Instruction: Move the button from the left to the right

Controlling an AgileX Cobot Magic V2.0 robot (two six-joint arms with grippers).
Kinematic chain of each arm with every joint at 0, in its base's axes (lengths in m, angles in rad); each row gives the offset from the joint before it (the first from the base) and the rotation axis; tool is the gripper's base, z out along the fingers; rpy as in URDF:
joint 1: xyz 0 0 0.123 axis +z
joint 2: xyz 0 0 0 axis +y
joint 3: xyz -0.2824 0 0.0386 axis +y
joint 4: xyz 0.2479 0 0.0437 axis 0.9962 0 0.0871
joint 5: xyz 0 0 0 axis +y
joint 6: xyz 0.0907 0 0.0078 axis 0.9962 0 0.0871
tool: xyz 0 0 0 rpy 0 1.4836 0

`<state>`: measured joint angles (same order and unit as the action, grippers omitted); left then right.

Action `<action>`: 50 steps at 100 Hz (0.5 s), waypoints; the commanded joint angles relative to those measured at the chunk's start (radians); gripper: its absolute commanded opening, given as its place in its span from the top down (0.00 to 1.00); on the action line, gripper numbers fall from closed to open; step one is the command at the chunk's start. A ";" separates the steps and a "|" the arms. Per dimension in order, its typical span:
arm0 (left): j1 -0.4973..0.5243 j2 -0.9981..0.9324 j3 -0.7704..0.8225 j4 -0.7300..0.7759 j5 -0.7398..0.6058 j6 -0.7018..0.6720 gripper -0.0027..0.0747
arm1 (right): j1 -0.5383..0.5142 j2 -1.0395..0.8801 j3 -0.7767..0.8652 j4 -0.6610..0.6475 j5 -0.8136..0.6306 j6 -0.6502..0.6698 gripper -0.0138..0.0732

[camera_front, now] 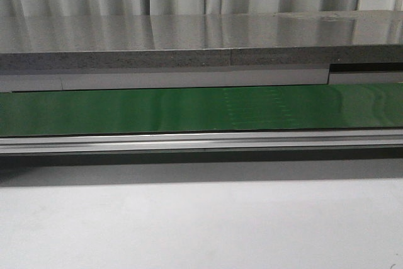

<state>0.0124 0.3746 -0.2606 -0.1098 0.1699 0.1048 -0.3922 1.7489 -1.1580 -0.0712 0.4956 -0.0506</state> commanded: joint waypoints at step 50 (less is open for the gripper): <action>-0.007 0.005 -0.027 -0.010 -0.086 -0.008 0.99 | 0.228 -0.428 0.083 0.147 -0.204 0.017 0.26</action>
<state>0.0124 0.3746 -0.2606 -0.1098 0.1699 0.1048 -0.1970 1.4203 -1.0978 0.0539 0.3909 -0.0368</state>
